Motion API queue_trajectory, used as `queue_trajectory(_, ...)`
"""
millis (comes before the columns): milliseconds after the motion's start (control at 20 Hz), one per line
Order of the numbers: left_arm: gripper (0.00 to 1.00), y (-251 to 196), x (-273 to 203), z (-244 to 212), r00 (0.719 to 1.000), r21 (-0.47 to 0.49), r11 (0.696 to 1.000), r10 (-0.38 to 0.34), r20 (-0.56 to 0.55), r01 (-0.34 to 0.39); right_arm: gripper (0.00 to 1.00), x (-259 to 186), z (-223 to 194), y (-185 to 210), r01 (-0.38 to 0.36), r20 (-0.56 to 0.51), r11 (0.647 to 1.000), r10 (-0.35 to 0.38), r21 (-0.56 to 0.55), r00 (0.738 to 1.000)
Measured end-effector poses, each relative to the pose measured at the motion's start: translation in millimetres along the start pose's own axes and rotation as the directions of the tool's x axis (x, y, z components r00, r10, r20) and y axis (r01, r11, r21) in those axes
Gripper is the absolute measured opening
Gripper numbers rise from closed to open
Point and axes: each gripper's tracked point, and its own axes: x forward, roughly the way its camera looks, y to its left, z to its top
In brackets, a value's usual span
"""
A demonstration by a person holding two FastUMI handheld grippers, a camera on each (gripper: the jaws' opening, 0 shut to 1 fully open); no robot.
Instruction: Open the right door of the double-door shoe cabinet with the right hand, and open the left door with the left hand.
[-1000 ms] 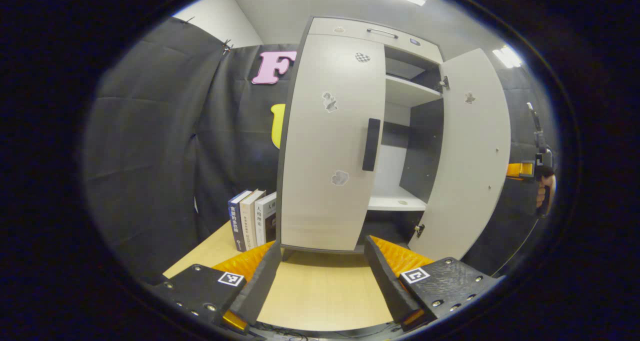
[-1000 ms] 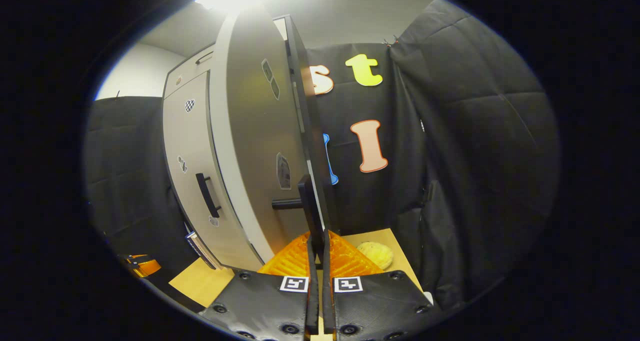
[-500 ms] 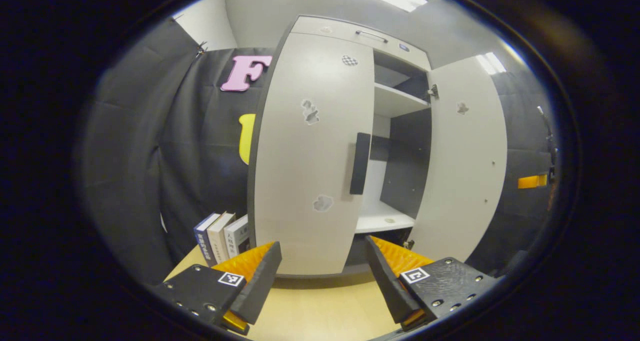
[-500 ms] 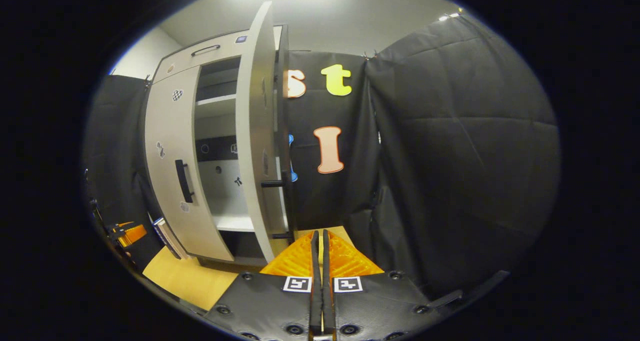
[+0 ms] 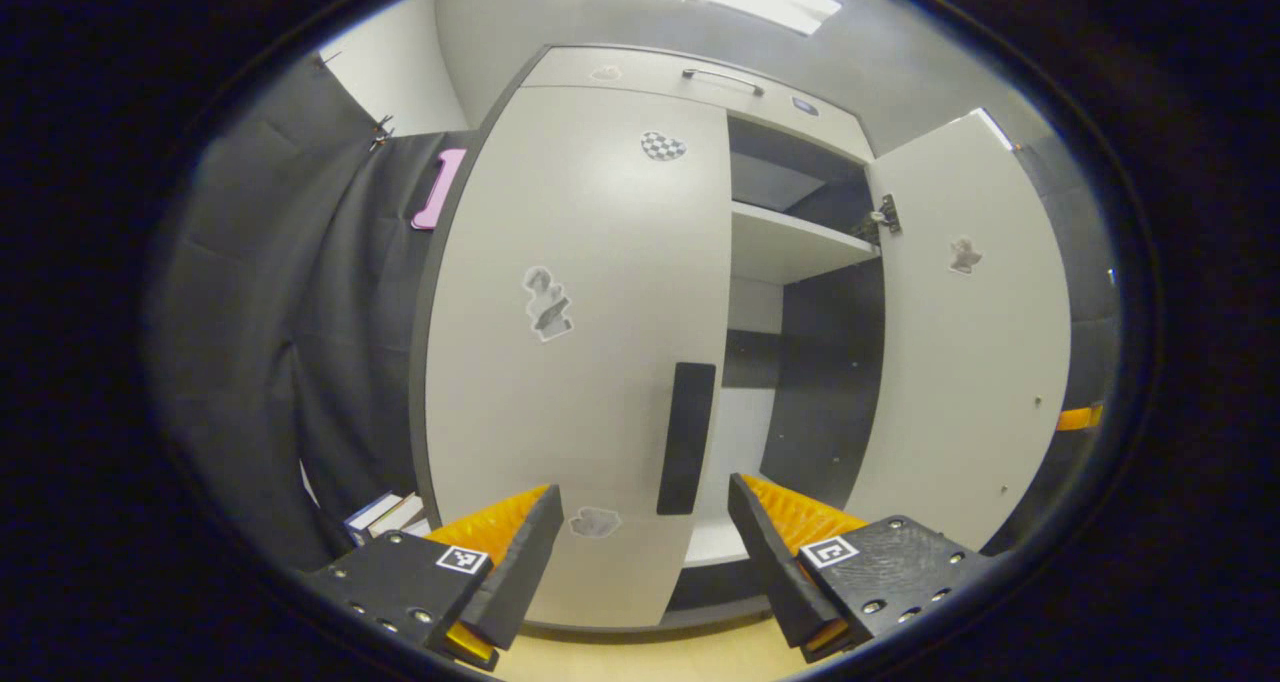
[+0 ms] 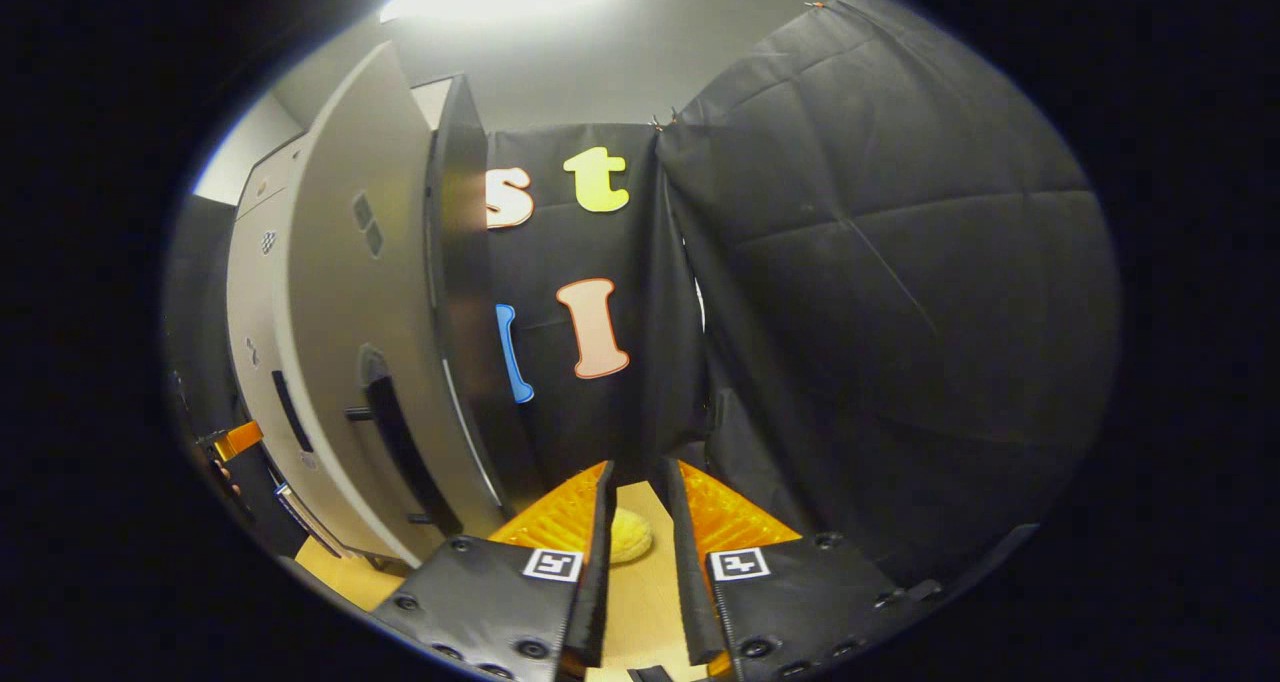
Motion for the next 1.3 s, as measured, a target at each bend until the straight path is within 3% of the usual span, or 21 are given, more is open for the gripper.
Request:
queue_trajectory(200, 1.0, -18, 43, 6, 0.999, 0.022, 0.998, 0.052, -0.004, -0.052, 0.93, 57, -10, -20, -0.036, 0.002, 0.999, 0.036, 0.0, 0.999)
queue_trajectory(250, 1.0, -20, 51, 5, 0.998, 0.024, 0.997, 0.069, -0.01, -0.069, 0.98, 69, -16, -24, -0.043, -0.006, 0.999, 0.043, -0.005, 0.999)
queue_trajectory(450, 1.0, -23, 81, -5, 0.99, 0.072, 0.988, 0.137, -0.043, -0.133, 0.98, 112, -37, -36, -0.088, -0.064, 0.996, 0.089, 0.02, 0.994)
queue_trajectory(500, 0.96, -22, 87, -7, 0.987, 0.08, 0.985, 0.156, -0.046, -0.152, 0.98, 120, -43, -36, -0.105, -0.079, 0.994, 0.107, 0.029, 0.991)
queue_trajectory(700, 0.87, -22, 98, -11, 0.98, 0.023, 0.981, 0.192, -0.052, -0.191, 0.98, 145, -56, -43, -0.165, -0.123, 0.986, 0.164, 0.001, 0.979)
queue_trajectory(800, 0.53, -22, 101, -11, 0.98, -0.014, 0.982, 0.19, -0.051, -0.191, 0.98, 150, -55, -41, -0.202, -0.128, 0.979, 0.201, 0.006, 0.971)
queue_trajectory(900, 0.53, -21, 104, -9, 0.981, -0.031, 0.982, 0.186, -0.049, -0.188, 0.98, 151, -55, -42, -0.225, -0.131, 0.974, 0.223, 0.003, 0.966)
queue_trajectory(1000, 0.43, -23, 103, -10, 0.981, -0.011, 0.982, 0.187, -0.055, -0.188, 0.98, 155, -54, -48, -0.223, -0.131, 0.975, 0.22, -0.003, 0.967)
queue_trajectory(1150, 0.27, -26, 102, -9, 0.978, 0.119, 0.973, 0.206, -0.041, -0.2, 0.98, 161, -62, -49, -0.222, -0.155, 0.974, 0.225, 0.034, 0.962)
queue_trajectory(1250, 0.19, -24, 105, -12, 0.975, 0.121, 0.969, 0.22, -0.036, -0.214, 0.98, 160, -69, -43, -0.239, -0.179, 0.968, 0.25, 0.077, 0.952)
queue_trajectory(1300, 0.08, -24, 104, -13, 0.976, 0.091, 0.973, 0.216, -0.034, -0.212, 0.98, 158, -70, -41, -0.246, -0.181, 0.966, 0.257, 0.084, 0.949)
